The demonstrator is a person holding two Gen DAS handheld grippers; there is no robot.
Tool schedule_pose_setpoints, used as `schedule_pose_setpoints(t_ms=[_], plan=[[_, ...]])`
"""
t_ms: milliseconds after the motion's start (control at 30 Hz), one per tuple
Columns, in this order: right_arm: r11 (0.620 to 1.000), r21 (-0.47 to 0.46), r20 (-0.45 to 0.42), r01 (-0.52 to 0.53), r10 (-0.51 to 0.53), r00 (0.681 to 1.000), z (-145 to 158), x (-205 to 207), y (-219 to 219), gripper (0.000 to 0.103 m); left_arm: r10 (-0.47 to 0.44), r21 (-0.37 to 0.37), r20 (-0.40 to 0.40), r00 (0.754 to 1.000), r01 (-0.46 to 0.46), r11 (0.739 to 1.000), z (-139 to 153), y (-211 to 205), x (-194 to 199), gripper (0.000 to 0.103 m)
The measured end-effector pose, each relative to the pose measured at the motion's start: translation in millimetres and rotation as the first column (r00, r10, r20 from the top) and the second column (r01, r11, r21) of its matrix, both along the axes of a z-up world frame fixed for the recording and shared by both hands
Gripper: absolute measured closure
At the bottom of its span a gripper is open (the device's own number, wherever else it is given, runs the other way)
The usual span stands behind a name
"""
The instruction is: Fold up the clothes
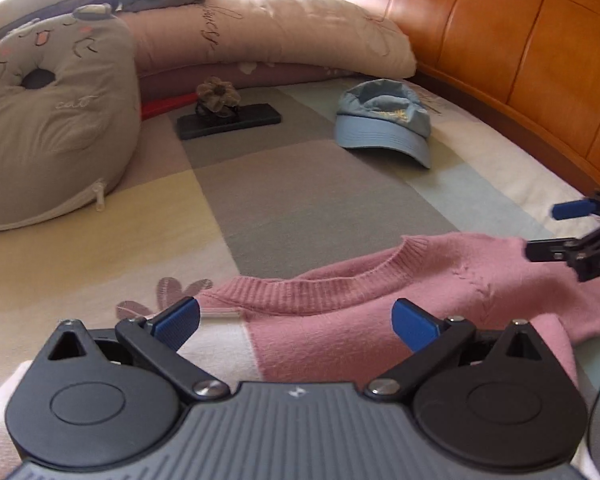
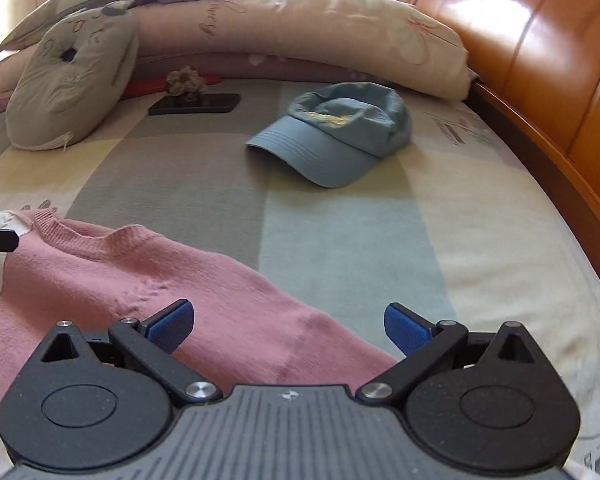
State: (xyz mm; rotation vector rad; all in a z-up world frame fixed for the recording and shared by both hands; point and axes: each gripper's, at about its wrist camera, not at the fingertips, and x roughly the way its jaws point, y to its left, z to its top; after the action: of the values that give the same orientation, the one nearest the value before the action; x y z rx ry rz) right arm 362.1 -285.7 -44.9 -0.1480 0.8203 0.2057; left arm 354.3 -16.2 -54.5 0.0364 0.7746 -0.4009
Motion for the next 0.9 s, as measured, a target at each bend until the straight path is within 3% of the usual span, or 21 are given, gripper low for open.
schedule_pose_setpoints(t_ms=[100,200,267,333,400,600,733,833,900], plan=[[0.999,0.016,-0.008,-0.045,0.045,0.999,-8.3,17.0,30.5,0.0,-0.06,-0.025,-0.029,0.998,0.059,0.998,-15.5,-5.3,-1.4,0.002],[0.999,0.008,-0.039,-0.051,0.051,0.998,-25.2,25.8,44.9,0.0,-0.059,-0.061,-0.129,0.99,0.052,0.997,-38.6,-2.8,0.5,0.002],[0.998,-0.012,-0.063,-0.054,0.054,0.997,-38.0,26.2,48.6,0.0,-0.063,-0.041,-0.134,0.989,0.058,0.997,-47.9,-2.5,-10.3,0.002],[0.998,-0.02,-0.09,-0.063,0.061,0.994,-49.4,17.1,44.5,0.0,-0.092,0.026,-0.108,0.99,0.095,0.995,-49.0,-8.0,-29.5,0.002],[0.998,0.03,-0.093,-0.052,0.054,0.994,-52.7,4.9,33.4,0.0,-0.117,0.062,-0.104,0.988,0.123,0.99,-47.5,-11.5,-47.0,0.002],[0.994,0.076,-0.161,-0.081,0.092,0.983,-41.8,-5.8,18.3,0.0,-0.184,0.063,-0.137,0.973,0.193,0.979,-30.8,-4.5,-51.6,0.002],[0.993,0.036,-0.108,-0.109,0.112,0.988,-20.1,9.9,20.4,0.0,-0.115,0.058,-0.043,0.992,0.117,0.991,-8.3,6.0,-23.4,0.002],[0.999,0.005,-0.054,-0.052,0.052,0.997,-11.9,34.0,25.7,0.0,0.035,0.128,-0.025,0.999,-0.032,0.991,-11.0,14.9,20.5,0.002],[1.0,-0.008,-0.051,0.002,-0.003,0.999,-15.6,51.1,27.6,0.0,0.133,0.185,-0.024,0.991,-0.126,0.975,-17.4,20.8,48.1,0.003]])
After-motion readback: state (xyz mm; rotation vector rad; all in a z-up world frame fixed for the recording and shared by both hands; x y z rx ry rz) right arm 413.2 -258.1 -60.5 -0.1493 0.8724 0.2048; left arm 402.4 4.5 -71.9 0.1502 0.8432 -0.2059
